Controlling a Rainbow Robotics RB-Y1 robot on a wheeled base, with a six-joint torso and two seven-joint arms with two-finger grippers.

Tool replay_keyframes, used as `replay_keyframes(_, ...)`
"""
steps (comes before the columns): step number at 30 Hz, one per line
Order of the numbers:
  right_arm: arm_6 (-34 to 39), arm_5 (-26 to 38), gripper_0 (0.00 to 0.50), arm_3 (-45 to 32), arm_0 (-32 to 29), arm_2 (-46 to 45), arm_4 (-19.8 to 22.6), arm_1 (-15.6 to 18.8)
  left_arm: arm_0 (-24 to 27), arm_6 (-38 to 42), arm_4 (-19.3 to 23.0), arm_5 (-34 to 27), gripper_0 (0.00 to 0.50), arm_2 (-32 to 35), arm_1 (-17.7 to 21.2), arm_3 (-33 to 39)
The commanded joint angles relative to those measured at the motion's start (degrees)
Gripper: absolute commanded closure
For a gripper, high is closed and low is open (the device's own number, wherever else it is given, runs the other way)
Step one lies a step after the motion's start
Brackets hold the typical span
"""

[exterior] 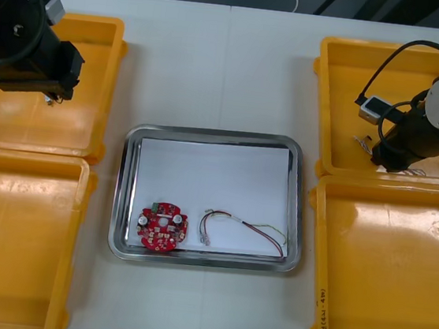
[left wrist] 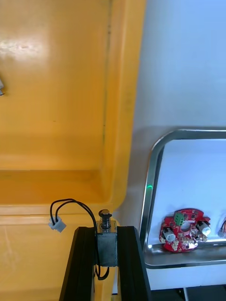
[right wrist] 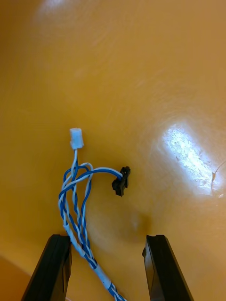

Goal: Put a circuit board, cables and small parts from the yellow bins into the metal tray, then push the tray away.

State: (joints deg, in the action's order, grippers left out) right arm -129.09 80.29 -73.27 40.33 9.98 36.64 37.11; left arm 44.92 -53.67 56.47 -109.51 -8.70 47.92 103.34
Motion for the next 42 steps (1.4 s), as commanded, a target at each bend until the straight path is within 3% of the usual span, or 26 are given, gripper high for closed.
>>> replay_keyframes(1,-1.1,-0.5,0.049,-0.5,-0.2,1.4,1.2,1.3,2.6,6.9,0.7,-0.5,0.5,-2.2,-0.6,3.7)
replay_keyframes(6,-0.9,-0.7,0.053,-0.5,-0.2,2.1,1.5,1.3,2.5,10.2,-0.7,-0.5,0.5,-3.0,-3.5,5.0)
replay_keyframes(8,-0.8,-0.9,0.143,-0.6,-0.3,2.2,1.7,1.3,2.6,11.9,-2.6,-0.5,0.5,-4.0,-4.9,5.8)
replay_keyframes(9,-0.7,-0.9,0.163,-0.6,-0.2,2.4,1.7,1.3,2.6,12.3,-3.1,-0.5,0.5,-4.2,-5.2,6.0)
replay_keyframes(10,-0.8,-0.8,0.26,-0.5,-0.2,2.5,1.8,1.3,2.5,13.3,-4.4,-0.5,0.5,-4.8,-6.2,6.5)
replay_keyframes(13,-0.7,-0.9,0.451,-0.5,-0.2,2.5,1.9,1.3,2.5,14.1,-6.5,-0.5,0.5,-5.5,-8.3,6.6)
replay_keyframes(15,-0.7,-1.0,0.5,-0.5,-0.2,2.5,1.9,1.3,2.3,14.4,-7.9,-0.5,0.5,-5.8,-9.7,6.6)
replay_keyframes(29,-0.7,-0.7,0.5,-0.6,1.9,0.9,2.2,1.3,-3.4,13.1,-21.4,-0.5,0.5,-7.0,-23.1,6.5)
replay_keyframes(34,-0.5,0.4,0.5,-0.6,4.3,0.4,2.2,1.3,-4.7,13.3,-24.6,-0.5,0.5,-11.8,-24.1,6.2)
replay_keyframes(42,-0.3,-1.5,0.5,-0.6,6.4,0.5,2.3,0.8,-4.8,12.8,-25.3,1.1,0.5,-15.0,-25.7,1.2)
